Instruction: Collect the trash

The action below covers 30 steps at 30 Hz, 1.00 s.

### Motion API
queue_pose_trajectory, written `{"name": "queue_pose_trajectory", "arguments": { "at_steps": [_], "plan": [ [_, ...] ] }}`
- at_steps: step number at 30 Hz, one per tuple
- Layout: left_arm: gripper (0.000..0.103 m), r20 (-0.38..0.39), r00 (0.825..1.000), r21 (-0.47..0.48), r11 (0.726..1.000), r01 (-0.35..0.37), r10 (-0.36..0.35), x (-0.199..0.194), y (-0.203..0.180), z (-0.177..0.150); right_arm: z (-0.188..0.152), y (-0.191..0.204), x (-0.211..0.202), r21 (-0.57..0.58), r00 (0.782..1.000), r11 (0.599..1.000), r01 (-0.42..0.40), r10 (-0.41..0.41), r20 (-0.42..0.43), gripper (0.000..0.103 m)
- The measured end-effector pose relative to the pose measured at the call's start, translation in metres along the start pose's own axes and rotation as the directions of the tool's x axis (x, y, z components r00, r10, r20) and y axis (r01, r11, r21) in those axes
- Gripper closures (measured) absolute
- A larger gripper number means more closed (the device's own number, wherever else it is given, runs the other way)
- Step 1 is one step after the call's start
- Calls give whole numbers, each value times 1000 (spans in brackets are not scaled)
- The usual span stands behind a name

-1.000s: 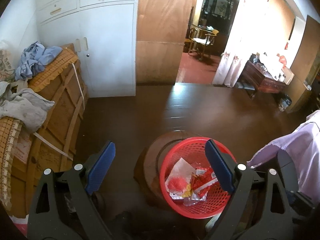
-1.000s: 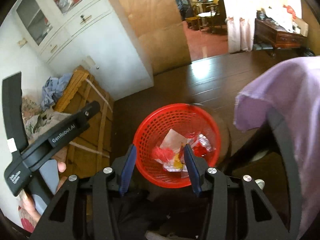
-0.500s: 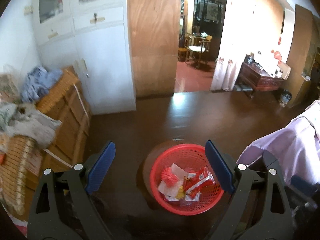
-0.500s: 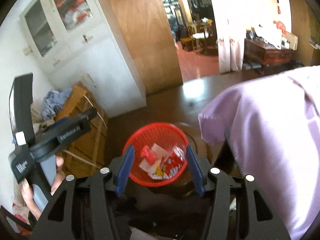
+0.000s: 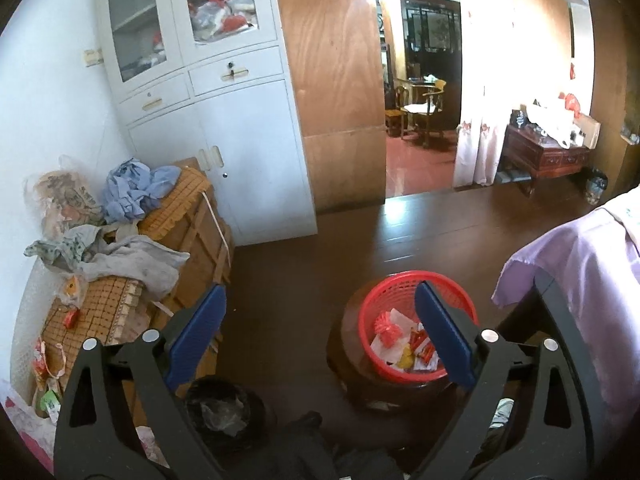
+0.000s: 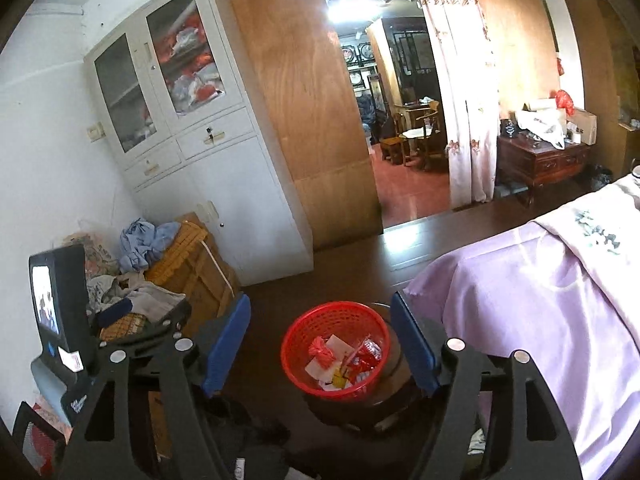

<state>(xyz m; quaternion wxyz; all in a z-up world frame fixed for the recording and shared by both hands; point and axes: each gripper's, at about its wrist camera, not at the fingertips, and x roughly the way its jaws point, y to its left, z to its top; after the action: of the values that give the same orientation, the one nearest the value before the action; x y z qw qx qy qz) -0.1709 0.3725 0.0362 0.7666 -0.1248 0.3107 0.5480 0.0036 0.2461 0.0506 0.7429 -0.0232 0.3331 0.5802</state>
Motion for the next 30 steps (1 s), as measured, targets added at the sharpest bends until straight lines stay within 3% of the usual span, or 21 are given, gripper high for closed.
{"name": "queue_pose_trajectory", "arguments": {
  "at_steps": [5, 9, 14, 22, 30],
  "plan": [
    [10, 32, 999, 11, 1000, 28, -29, 10, 6, -6, -13, 18, 5, 0, 996, 996, 92, -92, -13, 24],
    [10, 9, 995, 10, 995, 103, -103, 33, 8, -8, -25, 16, 37, 41, 982, 984, 172, -168, -84, 23],
    [10, -23, 993, 27, 992, 119, -119, 64, 4, -10, -38, 10, 87, 89, 963, 975, 205, -184, -198, 23],
    [10, -113, 987, 17, 993, 121, -118, 103, 1, -24, -59, 17, 134, 54, 929, 969, 242, -215, -302, 23],
    [10, -129, 984, 31, 991, 130, -125, 103, -7, -27, -64, 18, 141, 31, 924, 970, 241, -220, -314, 23]
  ]
}}
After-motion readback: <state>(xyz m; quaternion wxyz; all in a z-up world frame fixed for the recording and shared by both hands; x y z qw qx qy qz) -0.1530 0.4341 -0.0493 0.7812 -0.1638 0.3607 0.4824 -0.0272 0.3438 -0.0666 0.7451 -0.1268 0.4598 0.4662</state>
